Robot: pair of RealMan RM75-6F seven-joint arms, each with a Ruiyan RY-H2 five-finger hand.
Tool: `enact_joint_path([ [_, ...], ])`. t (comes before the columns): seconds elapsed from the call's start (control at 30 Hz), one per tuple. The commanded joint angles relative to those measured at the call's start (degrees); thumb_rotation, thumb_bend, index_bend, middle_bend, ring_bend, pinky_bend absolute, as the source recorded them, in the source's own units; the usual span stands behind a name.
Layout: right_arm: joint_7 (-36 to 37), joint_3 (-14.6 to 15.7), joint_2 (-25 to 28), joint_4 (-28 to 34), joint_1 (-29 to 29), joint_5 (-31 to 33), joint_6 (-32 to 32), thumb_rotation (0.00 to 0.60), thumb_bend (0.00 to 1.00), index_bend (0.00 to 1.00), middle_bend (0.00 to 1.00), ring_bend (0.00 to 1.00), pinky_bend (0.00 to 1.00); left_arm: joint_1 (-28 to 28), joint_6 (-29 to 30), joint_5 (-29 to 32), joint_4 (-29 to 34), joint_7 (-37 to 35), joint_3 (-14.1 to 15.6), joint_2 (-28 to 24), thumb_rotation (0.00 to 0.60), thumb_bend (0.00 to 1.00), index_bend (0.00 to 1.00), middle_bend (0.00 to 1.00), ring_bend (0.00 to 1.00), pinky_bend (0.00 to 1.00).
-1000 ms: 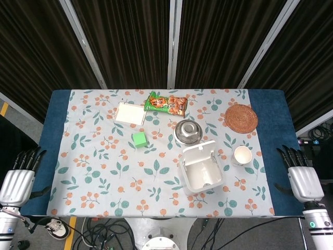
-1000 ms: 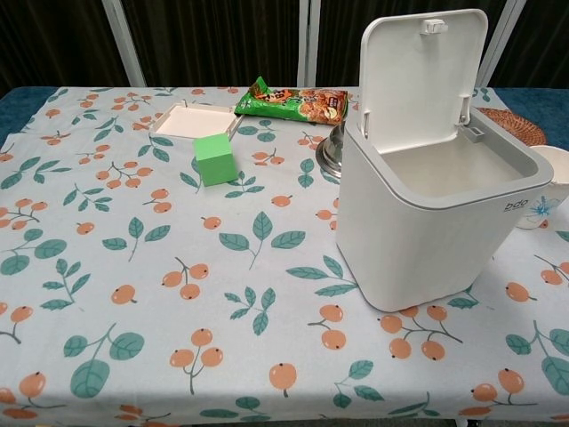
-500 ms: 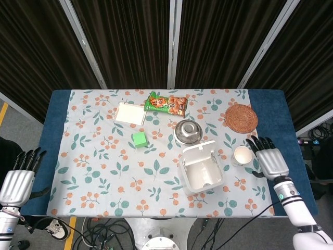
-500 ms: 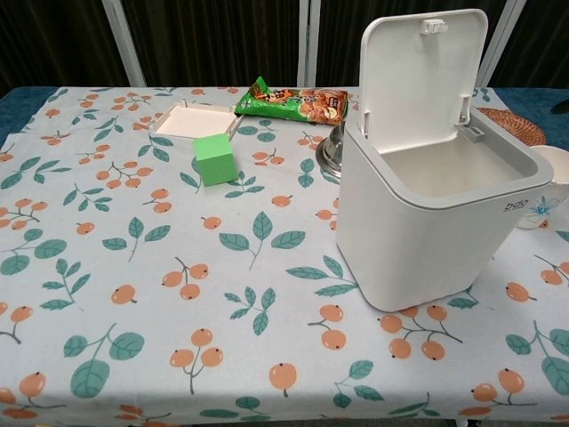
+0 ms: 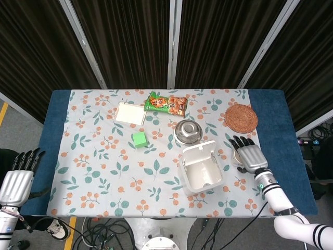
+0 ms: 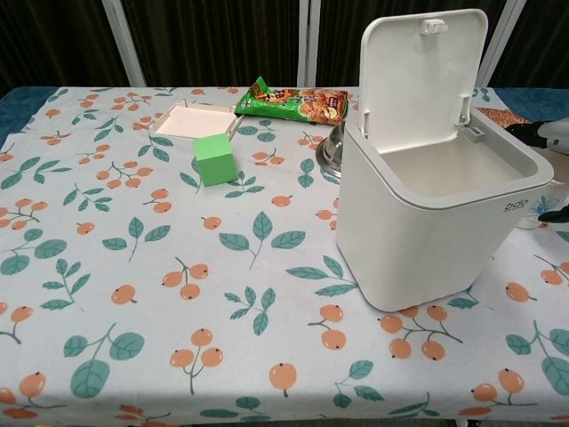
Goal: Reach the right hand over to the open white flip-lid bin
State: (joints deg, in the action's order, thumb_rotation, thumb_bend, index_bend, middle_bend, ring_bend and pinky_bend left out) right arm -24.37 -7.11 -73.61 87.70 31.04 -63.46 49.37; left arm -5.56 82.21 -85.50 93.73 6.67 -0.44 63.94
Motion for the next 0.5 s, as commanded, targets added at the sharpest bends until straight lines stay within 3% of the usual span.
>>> enact_joint_path([
  [0.03,0.88,0.55,-0.33,-0.36,-0.04,-0.94,0.89,0.600,0.21,0.00,0.15,0.12,0.44,0.02,-0.14,-0.01,-0.25,-0.18,0.12,0.06,0.600,0.00,0.00,0.01,0.00,0.06],
  [0.13,1.74,0.99,-0.35,-0.66,-0.23,-1.69,1.60,0.600,0.25,0.02,0.20,0.18,0.53,-0.08,-0.34,-0.01,-0.34,-0.15,0.14,0.15,0.600,0.00,0.00,0.01,0.00,0.06],
  [0.3,2.67,1.52,-0.38,-1.20,-0.47,-1.73,2.20,0.600,0.26,0.10,0.24,0.19,0.58,-0.22,-0.62,0.01,-0.24,0.09,0.20,0.12,0.600,0.00,0.00,0.01,0.00,0.06],
  [0.5,6.09,2.23,0.21,-1.36,-1.37,-5.54,4.61,0.600,0.29,0.26,0.34,0.28,0.62,-0.15,-0.75,0.27,0.03,0.10,0.26,-0.13,0.600,0.00,0.01,0.01,0.00,0.06],
])
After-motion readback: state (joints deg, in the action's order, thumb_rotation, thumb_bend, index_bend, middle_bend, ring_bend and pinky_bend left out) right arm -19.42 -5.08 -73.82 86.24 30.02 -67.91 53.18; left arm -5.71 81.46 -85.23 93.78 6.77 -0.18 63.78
